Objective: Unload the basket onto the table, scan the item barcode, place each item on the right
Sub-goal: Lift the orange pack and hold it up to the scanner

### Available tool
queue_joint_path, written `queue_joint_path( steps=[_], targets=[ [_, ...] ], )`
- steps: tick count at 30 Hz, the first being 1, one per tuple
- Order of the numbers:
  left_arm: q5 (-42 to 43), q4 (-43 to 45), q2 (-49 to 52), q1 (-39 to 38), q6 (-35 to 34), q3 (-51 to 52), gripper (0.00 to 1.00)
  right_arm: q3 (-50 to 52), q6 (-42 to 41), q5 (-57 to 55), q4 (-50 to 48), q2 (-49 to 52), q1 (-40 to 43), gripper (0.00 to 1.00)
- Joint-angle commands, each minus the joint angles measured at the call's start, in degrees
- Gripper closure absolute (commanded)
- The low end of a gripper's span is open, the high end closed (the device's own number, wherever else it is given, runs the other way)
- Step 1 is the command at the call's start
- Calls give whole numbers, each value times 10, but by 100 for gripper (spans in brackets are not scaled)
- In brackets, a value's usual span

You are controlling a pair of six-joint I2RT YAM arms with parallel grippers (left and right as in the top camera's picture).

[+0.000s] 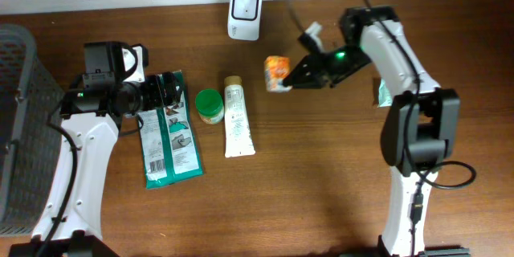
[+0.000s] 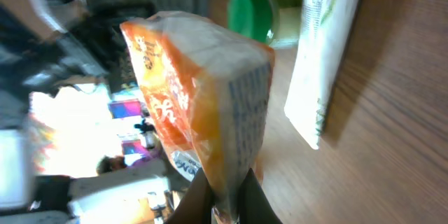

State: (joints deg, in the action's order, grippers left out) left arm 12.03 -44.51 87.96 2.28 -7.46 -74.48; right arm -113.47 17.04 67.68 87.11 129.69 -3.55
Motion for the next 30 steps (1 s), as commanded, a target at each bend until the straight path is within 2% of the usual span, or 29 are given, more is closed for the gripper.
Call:
queue_joint_path(
  steps=[1,5,17,22,24,30],
  targets=[
    [2,1,-2,0,9,-5,1,-8,108,89,48,-18,42,96],
    [2,1,-2,0,9,-5,1,-8,172,102,103,-18,63,96],
    [2,1,-2,0,9,-5,1,-8,173,99,93,-18,32,96],
    [2,1,-2,0,9,-5,1,-8,173,204,70,-18,5,96],
    [2,1,-2,0,9,-5,1,-9,150,213,63,-18,6,96],
    [2,1,-2,0,9,-5,0,-9,151,212,65,-18,6,96]
  ],
)
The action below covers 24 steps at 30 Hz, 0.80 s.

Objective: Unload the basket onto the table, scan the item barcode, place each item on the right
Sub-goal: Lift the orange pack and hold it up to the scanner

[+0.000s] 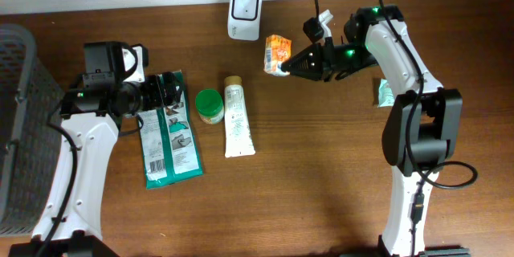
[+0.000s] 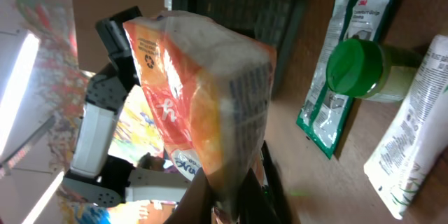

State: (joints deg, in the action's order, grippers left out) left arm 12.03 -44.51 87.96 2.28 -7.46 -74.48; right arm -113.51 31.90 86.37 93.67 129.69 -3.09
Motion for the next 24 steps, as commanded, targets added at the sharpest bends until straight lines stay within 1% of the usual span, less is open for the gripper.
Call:
queue_joint_path(
  steps=[1,5,11,12,13,14,15,17,20,22,24],
  targets=[
    [2,1,-2,0,9,-5,1,-8,3,26,0,-18,1,96],
    [2,1,-2,0,9,-5,1,-8,9,18,-1,-18,0,96],
    [2,1,-2,0,9,-5,1,-8,6,-101,-23,-18,-40,96],
    [2,1,-2,0,9,-5,1,-8,-37,-137,-47,-18,-50,96],
    [2,1,-2,0,9,-5,1,-10,-126,-202,-90,-18,-62,96],
    [2,1,-2,0,9,-5,0,-16,-232,-306,-139,-18,-78,96],
    [2,1,-2,0,9,-5,1,-23,-274,-361,-156,-18,-88,96],
    [2,1,-2,0,9,-5,1,-58,-329,-459,-172,-18,-109,96],
    [2,1,-2,0,9,-5,1,-150,-396,-623,-175,-18,-135,96],
    [2,1,-2,0,9,-5,1,-204,-413,-708,-184,-17,-151,96],
    [2,1,-2,0,9,-5,1,-251,-414,-798,-214,-18,-171,96]
  ],
)
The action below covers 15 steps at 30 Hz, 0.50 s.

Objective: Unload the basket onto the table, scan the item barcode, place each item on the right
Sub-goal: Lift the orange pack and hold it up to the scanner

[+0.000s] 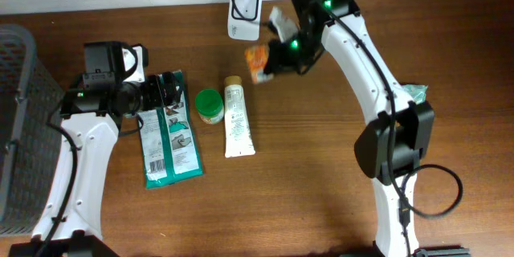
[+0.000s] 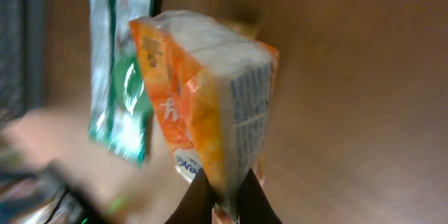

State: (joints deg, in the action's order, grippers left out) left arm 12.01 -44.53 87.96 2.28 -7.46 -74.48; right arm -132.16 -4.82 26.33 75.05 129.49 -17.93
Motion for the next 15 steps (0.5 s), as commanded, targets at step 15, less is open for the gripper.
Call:
queue_joint_path(
  steps=[15],
  targets=[
    [2,1,-2,0,9,-5,1,-76,318,-555,-478,128,-108,96]
  ],
)
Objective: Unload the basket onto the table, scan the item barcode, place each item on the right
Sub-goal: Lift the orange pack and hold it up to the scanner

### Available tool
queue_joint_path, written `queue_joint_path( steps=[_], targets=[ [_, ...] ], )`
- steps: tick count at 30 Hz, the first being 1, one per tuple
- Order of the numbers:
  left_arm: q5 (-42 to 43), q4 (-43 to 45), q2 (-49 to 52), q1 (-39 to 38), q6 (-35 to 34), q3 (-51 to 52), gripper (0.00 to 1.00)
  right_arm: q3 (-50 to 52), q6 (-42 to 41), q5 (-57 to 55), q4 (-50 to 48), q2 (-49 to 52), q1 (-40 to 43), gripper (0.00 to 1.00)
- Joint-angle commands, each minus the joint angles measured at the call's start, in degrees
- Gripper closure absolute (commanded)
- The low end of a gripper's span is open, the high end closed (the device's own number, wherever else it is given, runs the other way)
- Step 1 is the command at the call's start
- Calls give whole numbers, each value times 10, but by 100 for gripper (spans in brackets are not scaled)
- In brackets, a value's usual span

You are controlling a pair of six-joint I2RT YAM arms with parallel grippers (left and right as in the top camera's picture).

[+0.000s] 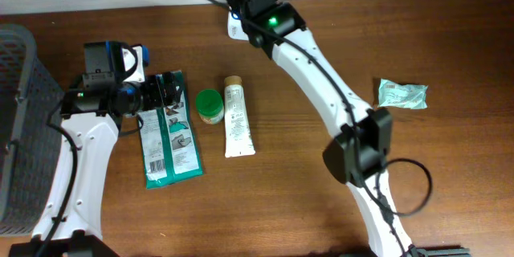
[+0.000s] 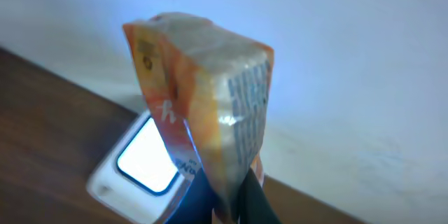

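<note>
An orange snack packet (image 2: 203, 105) with small print on its pale side stands upright in my right gripper (image 2: 225, 192), which is shut on its lower edge. Just behind and below it in the right wrist view lies the white barcode scanner (image 2: 143, 157), its window lit, against the white wall. In the overhead view my right arm (image 1: 277, 24) reaches over the table's back edge and hides both scanner and packet. My left gripper (image 1: 165, 91) rests open at the top of a green wipes packet (image 1: 169, 132), far left.
A green-lidded jar (image 1: 210, 106) and a white tube (image 1: 238, 118) lie at mid-table. A mint-green sachet (image 1: 401, 93) sits at the right. A grey basket (image 1: 20, 128) stands along the left edge.
My right gripper has moved with the orange packet from just right of the scanner to directly over it at the back edge. The scanner window now shows behind the packet. The left arm is unchanged.
My right gripper first held the orange packet above the table, right of the tube. A second later it had carried it toward the back, then close beside the scanner, and now holds it in front of the lit scanner. The left arm stayed still throughout.
</note>
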State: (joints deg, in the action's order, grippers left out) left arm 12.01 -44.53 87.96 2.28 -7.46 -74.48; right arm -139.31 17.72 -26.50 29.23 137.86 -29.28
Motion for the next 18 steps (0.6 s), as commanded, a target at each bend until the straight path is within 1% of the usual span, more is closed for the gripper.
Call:
queue_joint_path(
  steps=[1,4,7,14,18],
  targets=[
    [2,1,-2,0,9,-5,1,-5,120,-27,-31,58,7,96],
    [2,1,-2,0,9,-5,1,-5,202,-28,-54,100,9,96],
    [2,1,-2,0,9,-5,1,-5,235,-32,-63,119,9,96],
    [2,1,-2,0,9,-5,1,-5,238,-43,-59,124,9,96],
    [2,1,-2,0,9,-5,1,-5,212,-66,-55,123,9,96]
  ],
)
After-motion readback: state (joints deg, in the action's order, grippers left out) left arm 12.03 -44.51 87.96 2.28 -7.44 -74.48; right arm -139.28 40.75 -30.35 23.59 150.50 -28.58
